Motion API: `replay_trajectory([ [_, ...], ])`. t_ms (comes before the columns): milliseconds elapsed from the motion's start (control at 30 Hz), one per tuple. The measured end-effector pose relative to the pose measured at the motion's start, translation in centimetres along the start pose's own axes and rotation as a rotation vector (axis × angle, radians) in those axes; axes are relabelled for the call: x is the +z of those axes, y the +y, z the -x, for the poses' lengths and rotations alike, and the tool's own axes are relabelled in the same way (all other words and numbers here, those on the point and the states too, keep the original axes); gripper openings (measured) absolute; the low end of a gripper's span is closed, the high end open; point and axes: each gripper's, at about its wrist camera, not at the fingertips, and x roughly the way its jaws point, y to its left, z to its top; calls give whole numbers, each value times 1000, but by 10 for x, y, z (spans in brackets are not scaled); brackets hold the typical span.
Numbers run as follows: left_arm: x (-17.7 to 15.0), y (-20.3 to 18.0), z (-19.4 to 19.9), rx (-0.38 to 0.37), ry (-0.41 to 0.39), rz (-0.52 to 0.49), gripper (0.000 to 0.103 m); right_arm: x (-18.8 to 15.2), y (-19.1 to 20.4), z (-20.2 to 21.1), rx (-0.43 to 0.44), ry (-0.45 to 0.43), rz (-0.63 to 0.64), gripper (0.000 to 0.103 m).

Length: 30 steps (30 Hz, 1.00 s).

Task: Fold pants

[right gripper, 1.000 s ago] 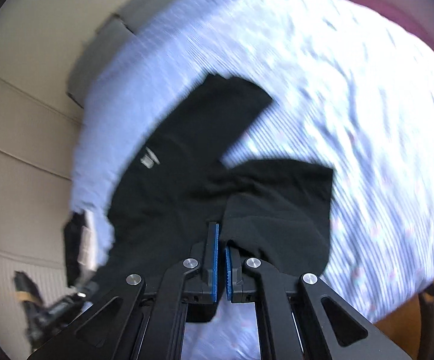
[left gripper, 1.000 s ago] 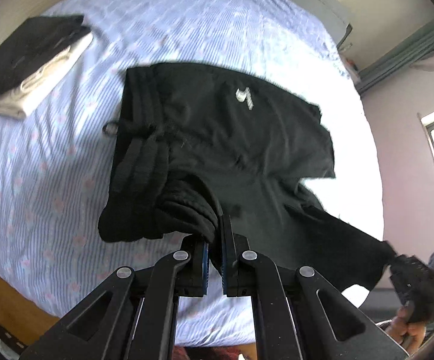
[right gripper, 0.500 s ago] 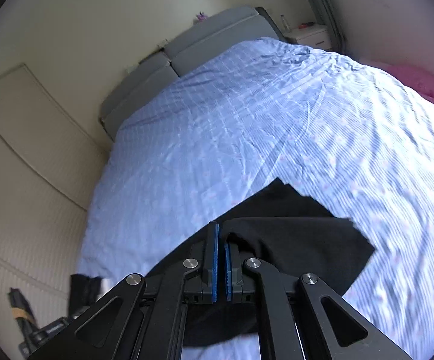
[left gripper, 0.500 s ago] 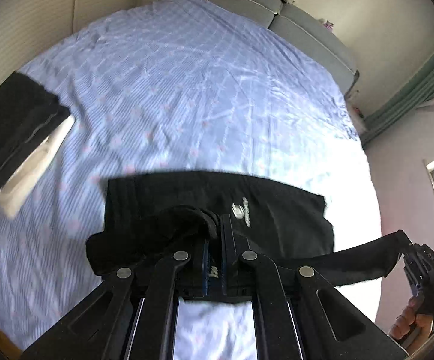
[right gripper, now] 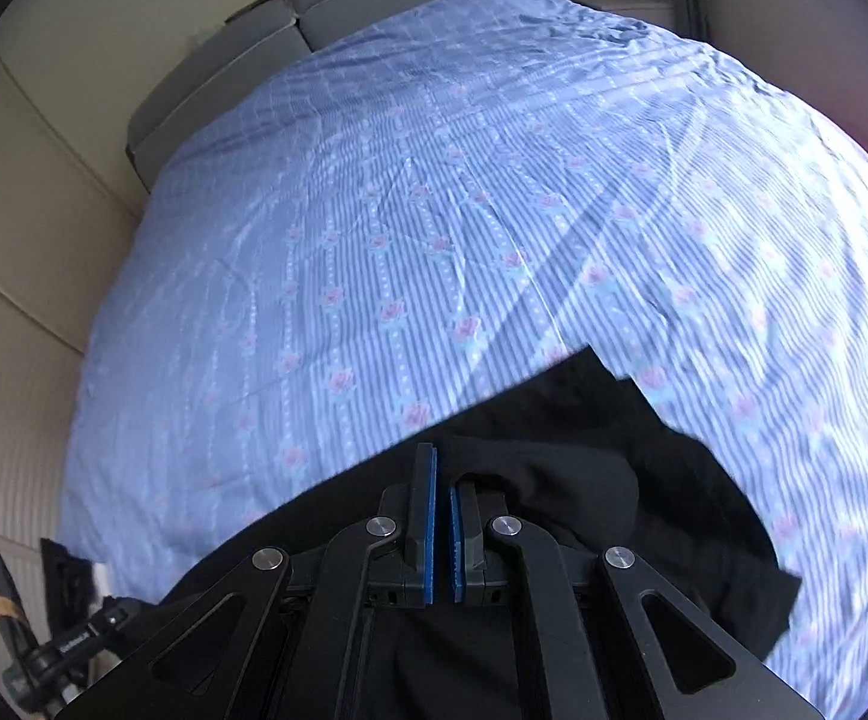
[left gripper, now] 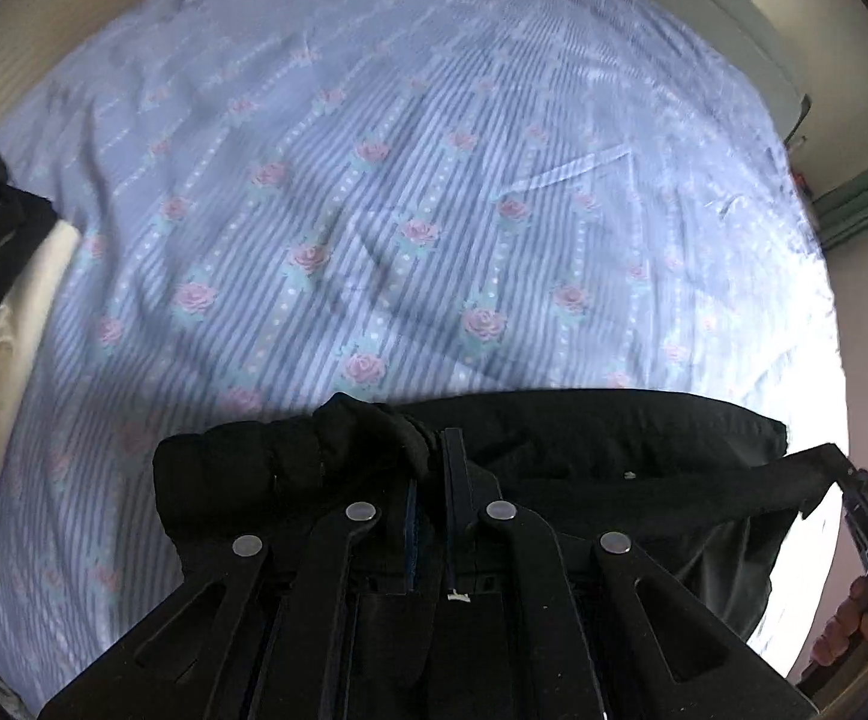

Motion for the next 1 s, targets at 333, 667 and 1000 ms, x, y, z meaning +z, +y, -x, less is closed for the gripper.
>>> replay_trajectory([
  [333, 17, 0, 25, 44, -147, 80, 88, 14, 23, 3, 105, -30, 36, 60],
  [667, -24, -46, 68, 1, -211, -265, 89, -11, 13, 97, 86, -201, 177, 62],
  [1000, -165, -134, 61, -93, -132, -855, 83, -140, -86, 111, 2, 132, 151, 62],
])
